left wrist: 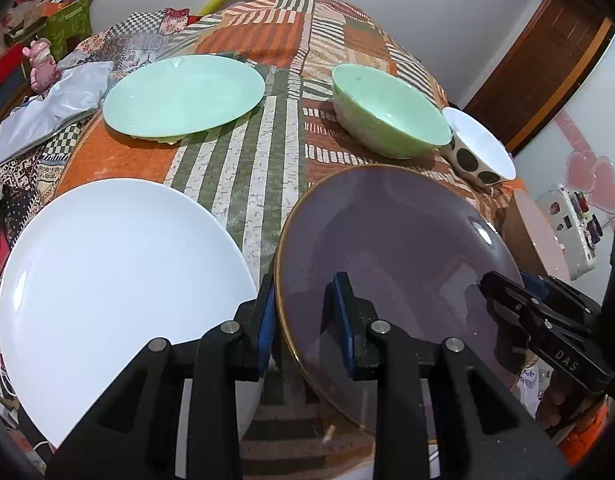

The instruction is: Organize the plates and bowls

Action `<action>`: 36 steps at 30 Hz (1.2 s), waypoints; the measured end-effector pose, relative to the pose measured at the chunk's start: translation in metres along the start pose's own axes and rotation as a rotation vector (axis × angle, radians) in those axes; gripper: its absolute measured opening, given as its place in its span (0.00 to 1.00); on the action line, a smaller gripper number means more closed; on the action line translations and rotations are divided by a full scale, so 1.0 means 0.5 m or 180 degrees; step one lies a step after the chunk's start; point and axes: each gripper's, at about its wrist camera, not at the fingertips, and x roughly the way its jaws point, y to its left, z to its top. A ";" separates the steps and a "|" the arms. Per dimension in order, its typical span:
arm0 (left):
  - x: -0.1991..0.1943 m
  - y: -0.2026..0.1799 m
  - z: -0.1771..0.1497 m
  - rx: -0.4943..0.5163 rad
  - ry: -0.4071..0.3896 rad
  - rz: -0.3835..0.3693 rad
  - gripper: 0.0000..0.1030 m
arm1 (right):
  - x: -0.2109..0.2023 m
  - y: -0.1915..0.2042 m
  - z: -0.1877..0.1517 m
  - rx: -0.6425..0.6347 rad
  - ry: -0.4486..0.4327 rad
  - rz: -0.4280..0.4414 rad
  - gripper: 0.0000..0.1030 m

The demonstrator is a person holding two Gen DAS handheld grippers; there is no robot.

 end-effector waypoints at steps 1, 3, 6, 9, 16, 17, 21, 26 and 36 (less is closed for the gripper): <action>0.003 0.001 0.001 0.0002 0.0006 0.0005 0.26 | 0.002 0.001 0.000 0.0011 0.0004 -0.0013 0.32; 0.011 0.002 0.005 0.0011 0.0017 -0.0003 0.26 | 0.015 -0.010 -0.001 0.0123 0.0076 0.0001 0.32; 0.019 -0.001 0.007 0.0041 0.0028 -0.0032 0.26 | 0.024 -0.029 -0.005 0.0311 0.0107 0.0077 0.32; 0.031 -0.002 0.010 0.0066 0.0043 -0.0003 0.26 | 0.019 -0.021 -0.005 0.0244 0.0108 0.0035 0.33; 0.035 0.007 0.010 0.0006 0.0084 -0.0015 0.26 | 0.012 -0.015 -0.004 0.0193 0.0138 0.0066 0.35; 0.031 0.007 0.010 0.0003 0.0060 -0.0002 0.26 | 0.011 -0.014 -0.002 0.0191 0.0144 0.0076 0.35; -0.006 0.000 0.008 0.0071 -0.0111 0.0060 0.26 | 0.001 -0.009 -0.003 0.0162 0.0148 0.0047 0.35; -0.051 -0.008 0.001 0.0132 -0.0311 0.0198 0.47 | -0.021 -0.008 -0.004 0.0158 0.0075 0.0029 0.36; -0.150 -0.006 -0.025 0.0194 -0.0680 0.0487 0.64 | -0.078 0.050 0.026 -0.0131 -0.0290 0.0145 0.53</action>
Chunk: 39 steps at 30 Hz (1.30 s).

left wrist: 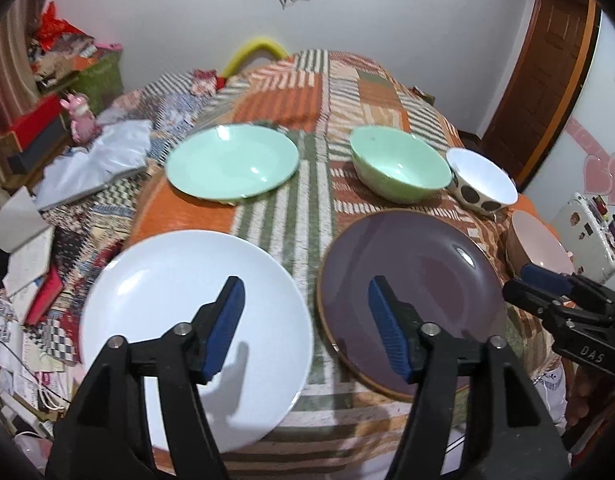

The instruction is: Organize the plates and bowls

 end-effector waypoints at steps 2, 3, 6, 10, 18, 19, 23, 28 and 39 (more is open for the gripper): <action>-0.023 0.010 -0.002 0.0000 -0.0087 0.0069 0.67 | -0.004 0.014 0.008 -0.0069 -0.0051 0.0032 0.56; -0.034 0.017 -0.003 0.0001 -0.0120 0.0096 0.68 | -0.005 0.022 0.013 -0.0106 -0.0078 0.0053 0.59; -0.062 0.038 -0.008 -0.0017 -0.0219 0.0181 0.75 | -0.006 0.049 0.025 -0.0218 -0.0144 0.0101 0.61; -0.084 0.073 -0.014 -0.0065 -0.0284 0.0285 0.80 | 0.002 0.082 0.036 -0.0349 -0.0168 0.0163 0.61; -0.087 0.171 -0.036 -0.0300 -0.0212 0.0494 0.81 | 0.057 0.156 0.045 -0.0605 -0.0023 0.0331 0.61; -0.085 0.180 -0.040 -0.0321 -0.0196 0.0502 0.81 | 0.066 0.168 0.045 -0.0645 0.0007 0.0349 0.61; -0.064 0.227 -0.056 -0.0452 -0.0066 0.0517 0.81 | 0.107 0.203 0.045 -0.0810 0.0156 0.0431 0.61; -0.041 0.267 -0.076 -0.0540 0.0035 0.0512 0.81 | 0.159 0.233 0.049 -0.0935 0.0367 0.0527 0.61; -0.003 0.308 -0.104 -0.0594 0.0238 0.0513 0.56 | 0.247 0.260 0.071 -0.1002 0.0803 0.0744 0.50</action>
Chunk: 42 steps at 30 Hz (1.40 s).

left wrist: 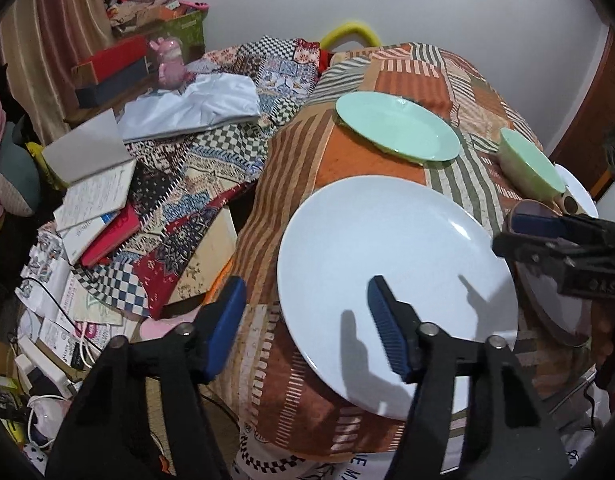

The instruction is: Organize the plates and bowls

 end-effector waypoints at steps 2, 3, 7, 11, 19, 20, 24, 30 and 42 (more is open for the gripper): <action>0.005 0.005 -0.001 -0.0015 0.0033 -0.0032 0.51 | 0.011 0.002 0.004 -0.0039 0.0063 0.0017 0.43; 0.007 0.005 -0.002 -0.0020 0.0044 -0.0041 0.49 | 0.017 0.005 0.005 -0.0058 0.0088 0.0013 0.41; 0.013 0.010 -0.007 -0.0073 0.0104 -0.0091 0.38 | 0.031 0.003 0.010 -0.0079 0.0175 -0.0048 0.32; 0.014 0.012 -0.013 -0.0111 0.0132 -0.0150 0.30 | 0.041 -0.006 0.015 -0.0028 0.0246 -0.0064 0.27; 0.014 0.018 -0.023 -0.0149 0.0183 -0.0151 0.26 | 0.045 -0.008 0.013 0.0061 0.0279 -0.0010 0.25; 0.013 0.020 -0.024 -0.0154 0.0185 -0.0140 0.26 | 0.044 -0.009 0.011 0.0074 0.0279 0.0022 0.25; 0.012 0.029 -0.032 -0.0190 0.0228 -0.0128 0.26 | 0.040 -0.002 0.000 0.0056 0.0291 0.0089 0.25; 0.011 0.027 -0.040 -0.0178 0.0250 -0.0139 0.26 | 0.049 0.001 -0.002 0.0041 0.0299 0.0117 0.28; -0.006 0.013 -0.032 -0.0146 0.0218 -0.0064 0.26 | 0.036 0.010 0.001 0.0059 0.0200 0.0082 0.29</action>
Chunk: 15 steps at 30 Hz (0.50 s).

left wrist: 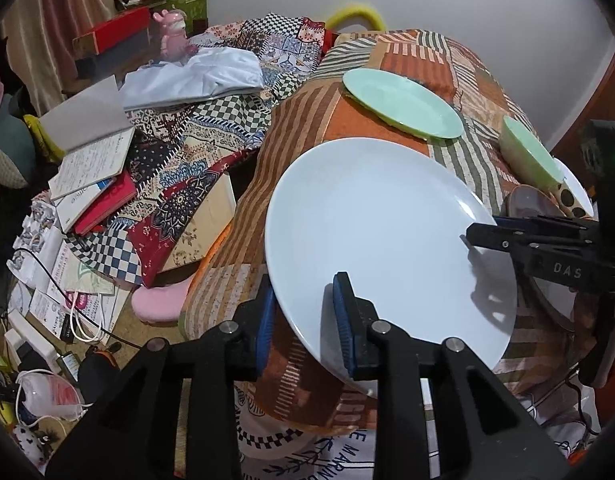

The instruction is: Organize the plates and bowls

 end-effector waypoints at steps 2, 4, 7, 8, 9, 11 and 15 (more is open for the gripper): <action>-0.004 -0.001 0.001 -0.0031 -0.0011 0.0013 0.26 | -0.012 0.006 -0.005 -0.0035 -0.0063 -0.0036 0.29; -0.009 -0.003 0.003 -0.0053 -0.0031 0.0006 0.26 | -0.021 0.009 -0.007 -0.0066 -0.0101 -0.0071 0.29; -0.020 -0.008 0.005 -0.0054 -0.0084 0.0005 0.26 | -0.035 0.004 -0.012 -0.0036 -0.0157 -0.0059 0.29; -0.025 -0.013 0.007 -0.0047 -0.0110 0.0001 0.26 | -0.039 0.000 -0.014 -0.0020 -0.0178 -0.0059 0.29; -0.028 -0.017 0.009 -0.0036 -0.0128 -0.0005 0.26 | -0.045 -0.002 -0.015 -0.0005 -0.0202 -0.0065 0.29; -0.033 -0.024 0.012 -0.0019 -0.0154 -0.0019 0.26 | -0.056 -0.009 -0.018 0.0035 -0.0246 -0.0071 0.29; -0.043 -0.047 0.019 0.0039 -0.0211 -0.0065 0.26 | -0.080 -0.022 -0.024 0.0106 -0.0333 -0.0090 0.30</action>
